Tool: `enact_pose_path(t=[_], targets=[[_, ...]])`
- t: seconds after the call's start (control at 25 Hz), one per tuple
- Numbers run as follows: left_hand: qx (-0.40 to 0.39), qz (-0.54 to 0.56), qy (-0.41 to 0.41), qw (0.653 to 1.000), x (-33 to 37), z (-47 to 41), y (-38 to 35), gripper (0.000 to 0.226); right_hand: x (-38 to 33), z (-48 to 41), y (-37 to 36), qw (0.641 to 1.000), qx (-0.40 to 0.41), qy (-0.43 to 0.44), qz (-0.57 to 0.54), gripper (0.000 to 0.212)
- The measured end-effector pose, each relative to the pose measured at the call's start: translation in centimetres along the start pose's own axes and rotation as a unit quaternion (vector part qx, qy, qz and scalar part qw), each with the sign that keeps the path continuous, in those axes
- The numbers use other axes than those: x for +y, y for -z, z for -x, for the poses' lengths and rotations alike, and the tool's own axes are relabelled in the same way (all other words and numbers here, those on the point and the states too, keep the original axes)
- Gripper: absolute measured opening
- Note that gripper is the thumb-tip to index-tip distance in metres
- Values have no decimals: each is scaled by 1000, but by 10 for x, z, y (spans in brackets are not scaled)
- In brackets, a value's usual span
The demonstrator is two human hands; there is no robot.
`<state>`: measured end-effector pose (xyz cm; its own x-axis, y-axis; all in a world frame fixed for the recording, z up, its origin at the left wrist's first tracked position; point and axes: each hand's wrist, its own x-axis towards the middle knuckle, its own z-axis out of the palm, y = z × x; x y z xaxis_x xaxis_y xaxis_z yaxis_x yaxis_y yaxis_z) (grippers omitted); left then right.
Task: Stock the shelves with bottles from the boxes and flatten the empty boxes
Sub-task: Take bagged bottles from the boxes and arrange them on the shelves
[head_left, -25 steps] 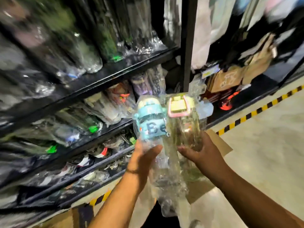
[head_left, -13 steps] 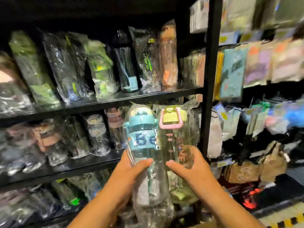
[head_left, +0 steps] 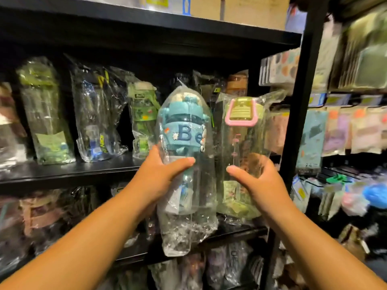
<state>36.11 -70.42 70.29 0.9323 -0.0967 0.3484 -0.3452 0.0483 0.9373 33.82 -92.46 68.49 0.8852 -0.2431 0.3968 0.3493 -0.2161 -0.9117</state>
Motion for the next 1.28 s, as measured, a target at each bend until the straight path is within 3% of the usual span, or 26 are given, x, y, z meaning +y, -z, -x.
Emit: enact_pose_path(t=[0.08,0.4,0.68,0.96,1.28], targets=[[7,18,0,1000,4,-22,-3,58,0,-29,2,999,29,18,18,61],[84,6,-27,996,-3,-77,-47,55,16,-144,30,995,52,76,44,93],[139,-42,-32,989,-14,-96,-76,57,59,-206,33,994,47,80,53,89],[161,-63,-53,984,-14,-101,-83,52,77,-222,22,989,39,93,104,102],[193,-105,-53,974,-8,-91,-68,61,64,-183,1,981,-42,142,124,103]])
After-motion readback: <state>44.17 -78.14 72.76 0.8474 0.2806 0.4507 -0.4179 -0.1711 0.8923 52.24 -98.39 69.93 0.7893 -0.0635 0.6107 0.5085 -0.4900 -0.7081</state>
